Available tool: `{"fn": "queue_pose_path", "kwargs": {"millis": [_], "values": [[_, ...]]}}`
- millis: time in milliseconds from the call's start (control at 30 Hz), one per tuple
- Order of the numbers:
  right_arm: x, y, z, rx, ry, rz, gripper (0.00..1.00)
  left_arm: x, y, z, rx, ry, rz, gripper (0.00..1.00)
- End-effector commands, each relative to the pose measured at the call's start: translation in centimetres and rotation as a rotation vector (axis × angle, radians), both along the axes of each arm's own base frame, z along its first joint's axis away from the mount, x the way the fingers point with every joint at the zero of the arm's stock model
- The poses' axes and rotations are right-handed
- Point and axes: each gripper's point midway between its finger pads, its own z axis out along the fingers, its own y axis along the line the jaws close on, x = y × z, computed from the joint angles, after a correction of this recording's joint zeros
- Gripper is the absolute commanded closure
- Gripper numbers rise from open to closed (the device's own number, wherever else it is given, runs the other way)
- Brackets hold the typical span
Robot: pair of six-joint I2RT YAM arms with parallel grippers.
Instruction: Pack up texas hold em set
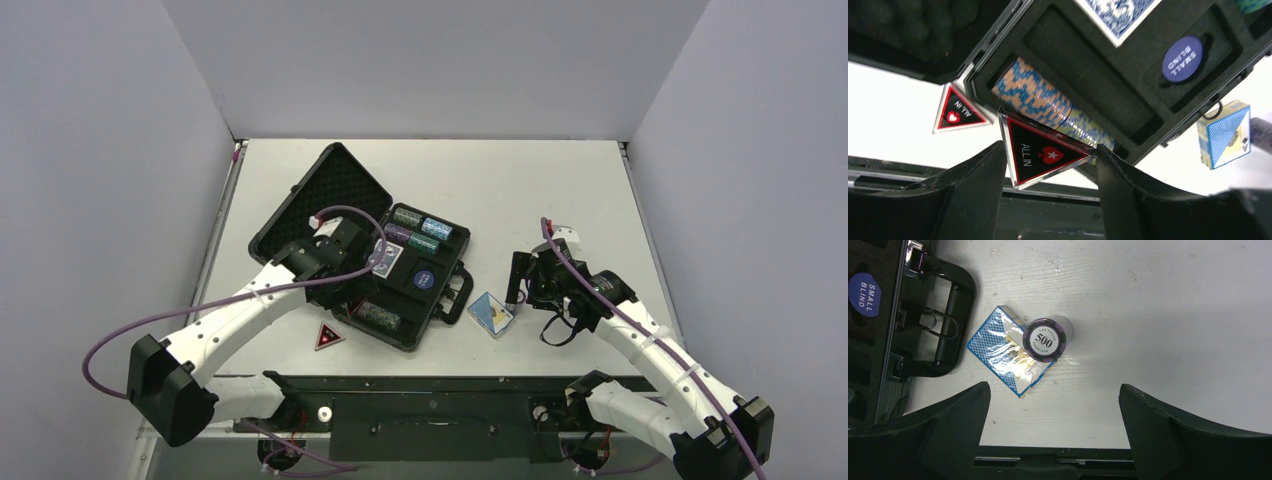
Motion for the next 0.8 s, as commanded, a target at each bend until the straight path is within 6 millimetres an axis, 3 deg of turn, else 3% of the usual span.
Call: {"fn": "queue_pose_path", "kwargs": {"millis": [0,333,767], "values": [[1.0,-0.2,1.9,0.013,-0.062,-0.030,0.04,4.1,-1.9,2.1,-0.078,-0.077,-0.009,0.62],[1.0,-0.5,2.2,0.000,-0.069,-0.037,0.04,9.1,-3.7,0.2,-0.119,-0.028,0.085,0.63],[1.2,-0.8,2.3,-0.018,-0.075,-0.048,0.04,13.4,-5.4,-2.0,-0.120,0.050,0.218,0.68]]}}
